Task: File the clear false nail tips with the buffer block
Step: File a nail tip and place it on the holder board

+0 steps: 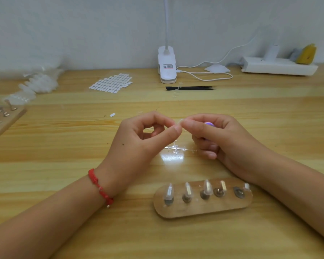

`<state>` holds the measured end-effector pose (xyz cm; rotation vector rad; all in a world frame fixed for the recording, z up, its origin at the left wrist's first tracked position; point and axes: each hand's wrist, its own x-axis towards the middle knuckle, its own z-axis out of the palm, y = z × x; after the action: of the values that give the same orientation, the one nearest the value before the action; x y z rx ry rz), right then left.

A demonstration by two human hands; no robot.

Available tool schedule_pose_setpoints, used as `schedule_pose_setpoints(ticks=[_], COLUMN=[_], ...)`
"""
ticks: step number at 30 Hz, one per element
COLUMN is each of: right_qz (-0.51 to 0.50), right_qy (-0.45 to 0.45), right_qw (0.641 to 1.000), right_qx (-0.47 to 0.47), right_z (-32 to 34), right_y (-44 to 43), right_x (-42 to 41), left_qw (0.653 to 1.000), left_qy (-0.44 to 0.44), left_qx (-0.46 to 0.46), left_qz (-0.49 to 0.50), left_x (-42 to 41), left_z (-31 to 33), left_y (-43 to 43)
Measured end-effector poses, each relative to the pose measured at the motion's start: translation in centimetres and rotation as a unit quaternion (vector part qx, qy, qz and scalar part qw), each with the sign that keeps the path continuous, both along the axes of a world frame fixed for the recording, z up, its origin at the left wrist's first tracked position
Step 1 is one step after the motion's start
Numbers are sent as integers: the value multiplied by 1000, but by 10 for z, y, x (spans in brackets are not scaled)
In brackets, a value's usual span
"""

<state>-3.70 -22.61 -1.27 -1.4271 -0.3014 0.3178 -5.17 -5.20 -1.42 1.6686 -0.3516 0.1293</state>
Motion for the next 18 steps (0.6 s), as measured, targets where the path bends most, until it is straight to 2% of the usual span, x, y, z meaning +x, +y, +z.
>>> schedule_pose_setpoints(ticks=[7, 9, 11, 12, 14, 18], right_qz=[44, 57, 67, 71, 73, 71], right_qy=[26, 28, 31, 31, 30, 25], right_qw=[999, 998, 997, 997, 997, 997], right_qx=[2, -5, -6, -5, -8, -14], right_z=[1, 1, 1, 1, 2, 1], right_y=[-2, -3, -3, -3, -3, -5], right_x=[3, 3, 4, 5, 4, 3], left_qw=[999, 992, 949, 927, 911, 916], left_qy=[-14, -80, -202, -247, -284, -282], left_qx=[51, 100, 233, 270, 284, 265], left_qz=[-8, 22, 69, 84, 94, 102], left_x=[3, 2, 1, 0, -1, -4], left_z=[-10, -9, -4, 0, 4, 7], left_y=[0, 1, 2, 3, 5, 3])
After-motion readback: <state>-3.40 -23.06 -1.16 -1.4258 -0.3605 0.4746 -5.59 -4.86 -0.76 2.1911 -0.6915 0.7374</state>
